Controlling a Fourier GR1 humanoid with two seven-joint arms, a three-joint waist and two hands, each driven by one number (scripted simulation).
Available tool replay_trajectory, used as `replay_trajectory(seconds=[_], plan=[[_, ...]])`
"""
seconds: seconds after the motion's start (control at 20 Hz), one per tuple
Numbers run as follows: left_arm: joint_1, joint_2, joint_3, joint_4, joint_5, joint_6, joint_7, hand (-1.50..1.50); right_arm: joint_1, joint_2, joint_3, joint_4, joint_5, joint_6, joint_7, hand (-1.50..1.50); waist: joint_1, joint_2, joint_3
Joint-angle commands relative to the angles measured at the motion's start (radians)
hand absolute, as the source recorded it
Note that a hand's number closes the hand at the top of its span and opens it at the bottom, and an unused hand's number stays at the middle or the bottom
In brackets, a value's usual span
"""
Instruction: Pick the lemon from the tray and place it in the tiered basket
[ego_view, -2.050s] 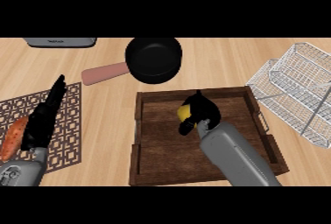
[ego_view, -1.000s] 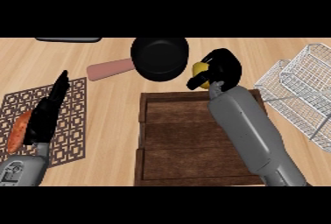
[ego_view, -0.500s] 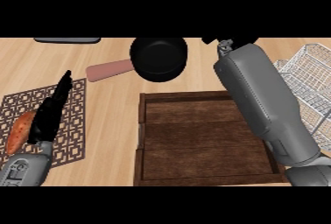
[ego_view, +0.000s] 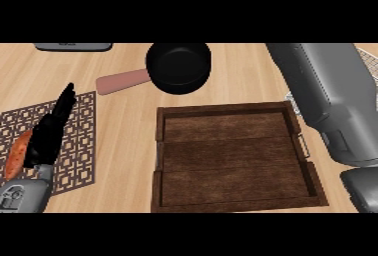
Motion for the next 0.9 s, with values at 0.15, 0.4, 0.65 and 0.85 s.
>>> replay_trajectory(seconds=[0.15,0.4,0.65,0.85], plan=[[0.057,-0.011,0.004,-0.023,-0.006,-0.012,-0.041,0.0,-0.003,-0.055,-0.076,0.071,0.0,0.038,0.015,1.5,-0.003,0.0,0.001],[0.026,-0.019,0.026,0.008,-0.015,0.002,-0.019,0.0,0.045,-0.153,-0.079,0.079,0.023,0.108,-0.068,1.5,-0.018,-0.002,0.001],[-0.032,-0.027,0.02,0.017,-0.028,0.007,0.002,0.0,0.044,-0.245,-0.046,0.185,0.112,0.208,-0.058,1.5,-0.023,0.002,0.0],[0.064,-0.031,0.012,-0.039,-0.029,-0.004,-0.008,0.0,0.137,-0.273,-0.048,0.127,0.117,0.225,-0.072,1.5,-0.019,-0.006,0.001]])
